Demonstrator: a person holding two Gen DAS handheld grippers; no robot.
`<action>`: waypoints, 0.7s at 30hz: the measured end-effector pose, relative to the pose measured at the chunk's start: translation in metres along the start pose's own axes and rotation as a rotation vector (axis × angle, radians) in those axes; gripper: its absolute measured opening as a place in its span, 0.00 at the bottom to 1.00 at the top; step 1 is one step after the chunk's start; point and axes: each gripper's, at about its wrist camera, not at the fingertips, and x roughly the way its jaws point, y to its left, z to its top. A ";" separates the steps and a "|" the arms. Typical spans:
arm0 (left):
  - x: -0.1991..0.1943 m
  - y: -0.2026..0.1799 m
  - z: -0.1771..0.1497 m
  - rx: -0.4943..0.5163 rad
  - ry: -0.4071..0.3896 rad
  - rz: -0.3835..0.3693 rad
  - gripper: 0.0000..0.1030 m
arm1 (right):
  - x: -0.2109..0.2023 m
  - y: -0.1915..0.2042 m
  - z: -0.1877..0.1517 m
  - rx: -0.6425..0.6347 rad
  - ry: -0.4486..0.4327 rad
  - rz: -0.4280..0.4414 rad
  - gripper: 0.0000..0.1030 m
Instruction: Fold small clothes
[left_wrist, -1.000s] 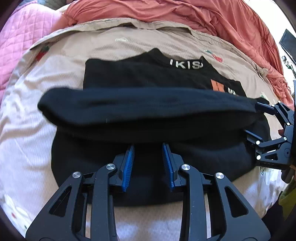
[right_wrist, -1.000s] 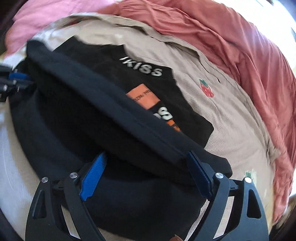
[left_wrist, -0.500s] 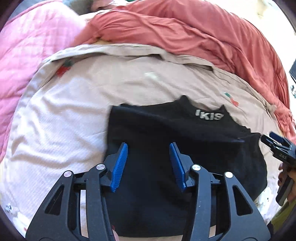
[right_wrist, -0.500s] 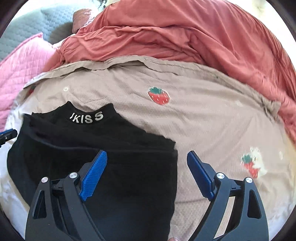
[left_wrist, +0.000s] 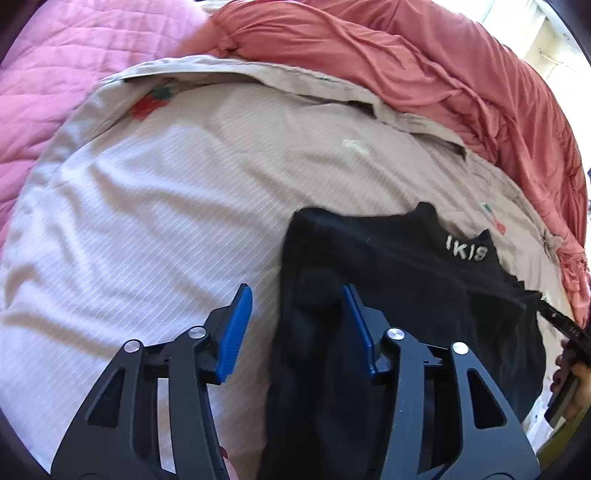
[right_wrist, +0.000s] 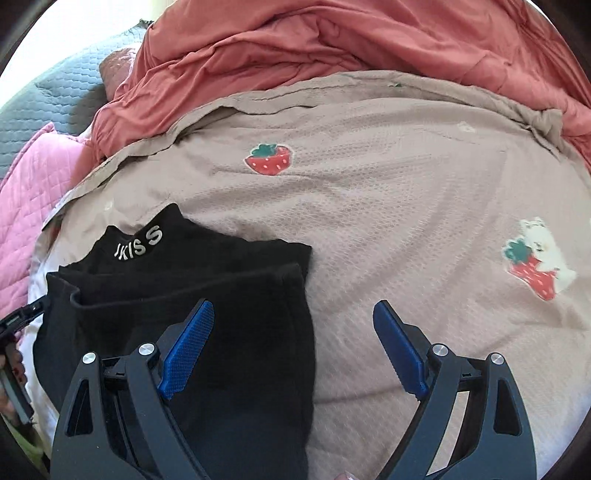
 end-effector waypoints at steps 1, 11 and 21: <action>0.004 -0.002 0.002 0.007 0.002 -0.001 0.43 | 0.005 0.000 0.002 0.005 0.011 0.011 0.80; 0.004 -0.024 0.002 0.099 -0.054 0.067 0.05 | 0.004 0.011 0.000 -0.089 -0.002 -0.009 0.12; -0.050 -0.024 0.016 0.081 -0.219 0.031 0.05 | -0.036 0.016 0.022 -0.133 -0.124 -0.001 0.10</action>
